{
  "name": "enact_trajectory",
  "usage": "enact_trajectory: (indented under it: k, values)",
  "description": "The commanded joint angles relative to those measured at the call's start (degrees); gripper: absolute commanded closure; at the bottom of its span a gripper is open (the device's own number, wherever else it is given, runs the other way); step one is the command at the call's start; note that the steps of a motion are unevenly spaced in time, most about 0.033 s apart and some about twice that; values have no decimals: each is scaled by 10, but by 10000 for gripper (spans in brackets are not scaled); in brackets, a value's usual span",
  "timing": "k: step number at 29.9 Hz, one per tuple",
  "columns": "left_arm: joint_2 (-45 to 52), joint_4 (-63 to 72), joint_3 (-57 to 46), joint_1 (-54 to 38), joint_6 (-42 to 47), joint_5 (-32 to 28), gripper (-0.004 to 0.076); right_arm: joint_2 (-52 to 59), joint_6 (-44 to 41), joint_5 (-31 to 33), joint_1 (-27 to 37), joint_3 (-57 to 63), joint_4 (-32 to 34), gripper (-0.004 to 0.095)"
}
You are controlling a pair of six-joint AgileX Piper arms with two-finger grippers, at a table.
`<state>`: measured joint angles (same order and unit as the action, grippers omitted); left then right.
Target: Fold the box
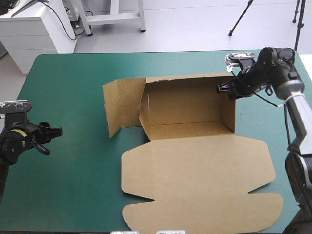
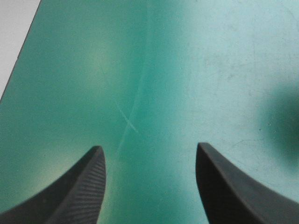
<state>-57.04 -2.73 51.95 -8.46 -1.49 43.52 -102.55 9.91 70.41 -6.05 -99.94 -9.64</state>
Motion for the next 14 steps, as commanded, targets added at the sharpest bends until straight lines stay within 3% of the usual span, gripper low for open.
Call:
enact_trajectory:
  k: [1,4,9,14]
  values:
    - [9,6,16,2,1,-33,315,-6,-4,10,-18,-13,23,857]
    - [9,6,16,2,1,-29,315,-23,-4,6,-21,-29,19,732]
    - [9,8,16,2,1,-26,315,-30,0,-39,-21,-61,15,412]
    - [9,23,16,2,-13,-26,315,-30,11,-84,-21,-98,20,248]
